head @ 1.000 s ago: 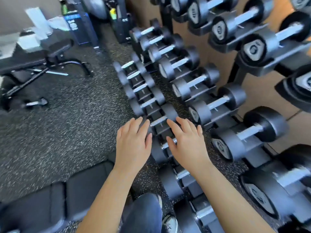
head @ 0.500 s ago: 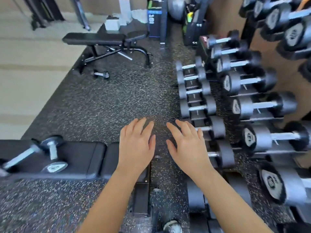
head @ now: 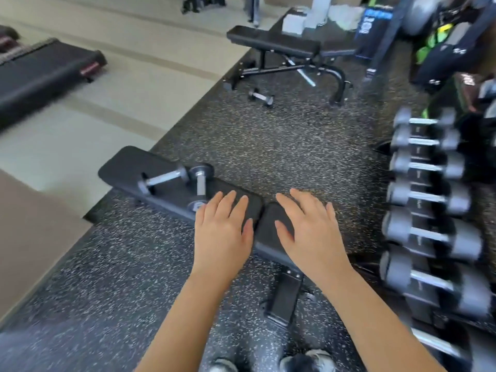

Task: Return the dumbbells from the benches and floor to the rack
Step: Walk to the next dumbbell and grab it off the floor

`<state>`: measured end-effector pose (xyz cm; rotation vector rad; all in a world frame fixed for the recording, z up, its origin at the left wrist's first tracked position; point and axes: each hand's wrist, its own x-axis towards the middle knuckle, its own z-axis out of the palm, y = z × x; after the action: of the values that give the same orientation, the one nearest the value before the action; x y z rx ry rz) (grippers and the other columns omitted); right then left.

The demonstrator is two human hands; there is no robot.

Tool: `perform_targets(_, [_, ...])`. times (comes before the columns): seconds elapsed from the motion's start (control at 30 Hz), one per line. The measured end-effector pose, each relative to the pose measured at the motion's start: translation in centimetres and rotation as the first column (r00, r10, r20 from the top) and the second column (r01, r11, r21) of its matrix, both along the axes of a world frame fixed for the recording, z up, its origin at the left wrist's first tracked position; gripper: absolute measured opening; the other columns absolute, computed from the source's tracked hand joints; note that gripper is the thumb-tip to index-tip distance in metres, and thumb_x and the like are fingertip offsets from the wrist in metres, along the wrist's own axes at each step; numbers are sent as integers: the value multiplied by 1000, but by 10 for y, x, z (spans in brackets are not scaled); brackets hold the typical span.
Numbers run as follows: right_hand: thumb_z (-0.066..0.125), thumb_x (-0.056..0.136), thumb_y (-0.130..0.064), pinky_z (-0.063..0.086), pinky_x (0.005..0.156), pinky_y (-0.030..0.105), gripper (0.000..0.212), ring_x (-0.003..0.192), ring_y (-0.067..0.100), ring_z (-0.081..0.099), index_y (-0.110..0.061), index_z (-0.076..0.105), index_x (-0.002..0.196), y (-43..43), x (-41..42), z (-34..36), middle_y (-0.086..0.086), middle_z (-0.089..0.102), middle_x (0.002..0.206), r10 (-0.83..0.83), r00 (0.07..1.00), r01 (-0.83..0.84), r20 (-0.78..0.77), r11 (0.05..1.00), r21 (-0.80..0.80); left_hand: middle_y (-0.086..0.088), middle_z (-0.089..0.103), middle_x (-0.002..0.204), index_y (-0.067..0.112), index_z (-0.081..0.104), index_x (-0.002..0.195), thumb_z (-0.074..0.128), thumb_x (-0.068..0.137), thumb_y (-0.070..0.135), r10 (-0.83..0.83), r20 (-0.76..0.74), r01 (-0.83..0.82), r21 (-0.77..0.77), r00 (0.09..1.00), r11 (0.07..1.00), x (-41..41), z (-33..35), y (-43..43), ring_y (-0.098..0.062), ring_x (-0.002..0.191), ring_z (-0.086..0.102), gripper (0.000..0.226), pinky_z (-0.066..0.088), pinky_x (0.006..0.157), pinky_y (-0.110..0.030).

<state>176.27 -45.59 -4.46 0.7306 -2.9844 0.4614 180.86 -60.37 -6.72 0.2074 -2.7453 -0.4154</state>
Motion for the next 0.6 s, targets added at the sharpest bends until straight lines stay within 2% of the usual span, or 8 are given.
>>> perform_targets(0.3, [49,91,-30,21,108,56,48,134,25,32,-23,38,137,-153,28,-11,4,39,143,214,975,-215,66,976,10,-14,61,120,9,59,116,68,77,17,199,0,-199,33,980,979,54,-15,-127,-34,116,53,41,39,95,-53])
perform_targets(0.6, [47,92,-33,19,109,54,48,133,23,32,-24,36,138,-306,-14,-26,4,38,143,417,902,-424,107,904,52,-14,63,117,9,61,113,72,73,20,379,14,-378,-28,925,925,38,-27,-261,-35,111,56,43,41,92,-55])
